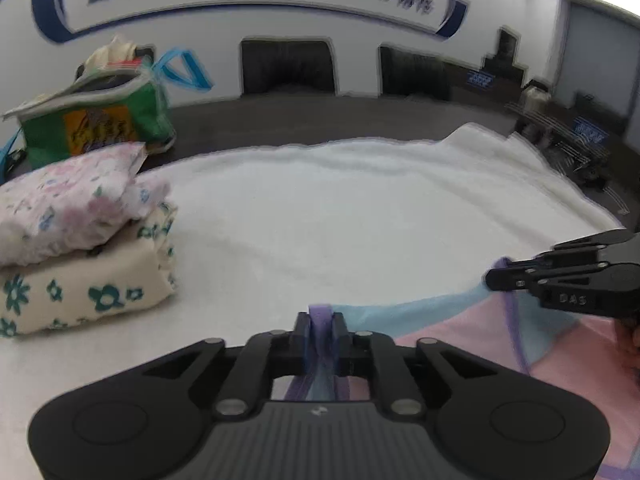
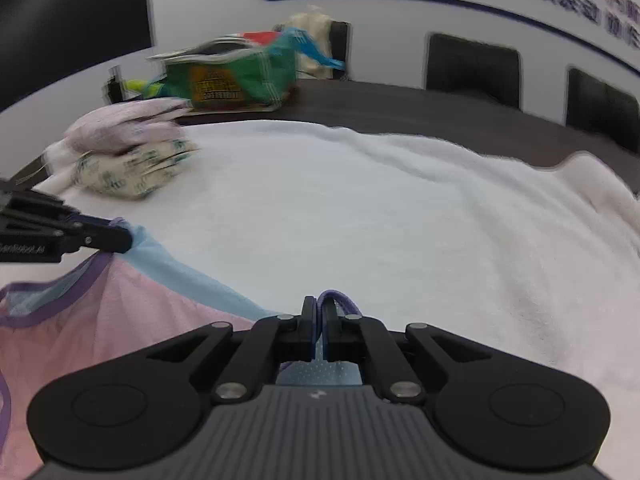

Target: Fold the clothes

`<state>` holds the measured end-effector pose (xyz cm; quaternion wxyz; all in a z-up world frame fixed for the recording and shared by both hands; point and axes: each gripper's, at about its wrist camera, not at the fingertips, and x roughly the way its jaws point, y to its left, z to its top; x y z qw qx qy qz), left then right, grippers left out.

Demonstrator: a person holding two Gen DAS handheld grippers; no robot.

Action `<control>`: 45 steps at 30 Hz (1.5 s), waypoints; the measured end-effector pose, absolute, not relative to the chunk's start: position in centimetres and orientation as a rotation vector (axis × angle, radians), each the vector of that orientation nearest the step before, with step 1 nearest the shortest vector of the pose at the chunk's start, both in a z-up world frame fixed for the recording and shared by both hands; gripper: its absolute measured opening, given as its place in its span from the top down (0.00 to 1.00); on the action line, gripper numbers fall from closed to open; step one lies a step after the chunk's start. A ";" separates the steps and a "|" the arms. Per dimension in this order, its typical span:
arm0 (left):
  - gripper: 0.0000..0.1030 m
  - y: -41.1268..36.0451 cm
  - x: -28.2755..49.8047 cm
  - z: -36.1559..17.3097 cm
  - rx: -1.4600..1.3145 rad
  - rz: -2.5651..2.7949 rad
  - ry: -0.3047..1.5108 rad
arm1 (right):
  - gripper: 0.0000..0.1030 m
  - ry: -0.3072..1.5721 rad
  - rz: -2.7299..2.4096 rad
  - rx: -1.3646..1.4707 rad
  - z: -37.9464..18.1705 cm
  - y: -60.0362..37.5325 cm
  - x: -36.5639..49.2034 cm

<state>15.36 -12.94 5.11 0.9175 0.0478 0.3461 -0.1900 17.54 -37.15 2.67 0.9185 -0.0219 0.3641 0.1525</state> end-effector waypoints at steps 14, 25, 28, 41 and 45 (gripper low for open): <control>0.47 -12.3 -3.1 7.1 0.117 -0.614 0.560 | 0.39 0.620 0.101 0.061 5.2 -47.0 1.6; 0.47 -22.5 -5.6 4.8 0.170 -0.832 0.594 | 0.39 0.671 0.189 0.171 3.5 -49.9 5.2; 0.47 -24.0 -6.2 3.8 0.139 -0.888 0.593 | 0.40 0.734 0.203 0.088 2.7 -49.0 8.7; 0.91 -28.3 -6.6 1.8 0.295 -0.919 0.618 | 0.86 0.642 0.190 -0.262 3.8 -44.8 10.4; 0.82 -28.8 -6.7 2.4 0.306 -0.915 0.582 | 0.52 0.750 0.171 -0.279 3.1 -45.8 9.6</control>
